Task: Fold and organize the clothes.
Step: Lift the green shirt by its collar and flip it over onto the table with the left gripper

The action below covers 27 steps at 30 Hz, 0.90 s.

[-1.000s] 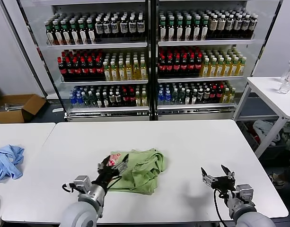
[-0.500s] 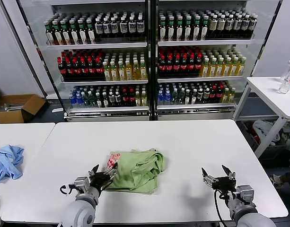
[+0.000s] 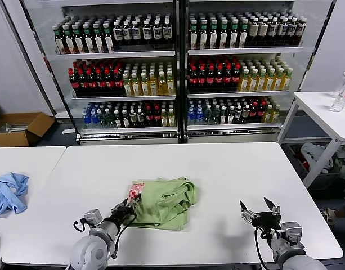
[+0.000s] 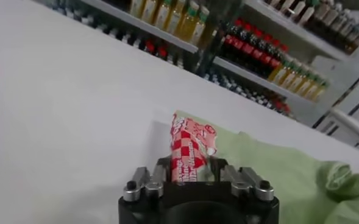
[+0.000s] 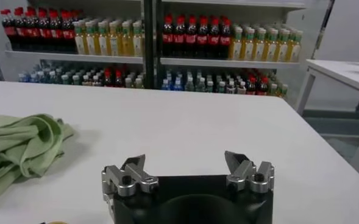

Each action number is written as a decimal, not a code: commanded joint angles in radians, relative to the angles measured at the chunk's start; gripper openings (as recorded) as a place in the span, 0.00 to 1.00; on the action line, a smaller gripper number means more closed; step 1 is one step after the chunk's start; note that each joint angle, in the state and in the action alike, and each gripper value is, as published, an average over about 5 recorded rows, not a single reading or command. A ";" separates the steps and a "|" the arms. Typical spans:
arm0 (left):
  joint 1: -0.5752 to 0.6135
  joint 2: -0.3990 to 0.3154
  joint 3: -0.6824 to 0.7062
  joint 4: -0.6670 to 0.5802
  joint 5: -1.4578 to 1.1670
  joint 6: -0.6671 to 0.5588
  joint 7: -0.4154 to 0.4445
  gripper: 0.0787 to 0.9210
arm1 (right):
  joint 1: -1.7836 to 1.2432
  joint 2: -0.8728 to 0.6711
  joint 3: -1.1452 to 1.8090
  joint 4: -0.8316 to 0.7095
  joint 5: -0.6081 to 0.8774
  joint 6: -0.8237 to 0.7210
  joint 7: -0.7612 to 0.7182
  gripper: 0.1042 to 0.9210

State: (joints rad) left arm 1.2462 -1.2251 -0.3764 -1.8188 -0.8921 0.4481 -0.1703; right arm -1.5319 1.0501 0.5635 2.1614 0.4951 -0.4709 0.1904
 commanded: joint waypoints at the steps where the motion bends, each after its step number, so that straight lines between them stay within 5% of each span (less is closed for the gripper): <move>1: -0.007 -0.010 -0.046 0.049 -0.280 0.008 0.076 0.34 | -0.012 0.003 0.009 0.010 0.000 0.001 0.001 0.88; 9: 0.009 -0.033 -0.137 0.035 -0.400 0.021 0.085 0.07 | -0.020 0.003 0.018 0.024 0.002 -0.001 0.003 0.88; 17: 0.039 -0.022 -0.324 -0.025 -0.571 0.034 0.068 0.04 | -0.020 0.005 0.022 0.038 0.005 -0.003 0.006 0.88; 21: 0.046 0.066 -0.508 -0.043 -0.648 0.064 0.048 0.04 | -0.017 0.005 0.024 0.039 0.011 0.000 0.005 0.88; 27: 0.052 0.294 -0.729 -0.086 -0.664 0.114 0.009 0.04 | -0.001 0.005 0.016 0.038 0.020 0.005 0.004 0.88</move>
State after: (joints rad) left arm 1.2900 -1.1901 -0.7192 -1.8451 -1.4038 0.5047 -0.1273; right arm -1.5414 1.0535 0.5837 2.1964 0.5092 -0.4680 0.1955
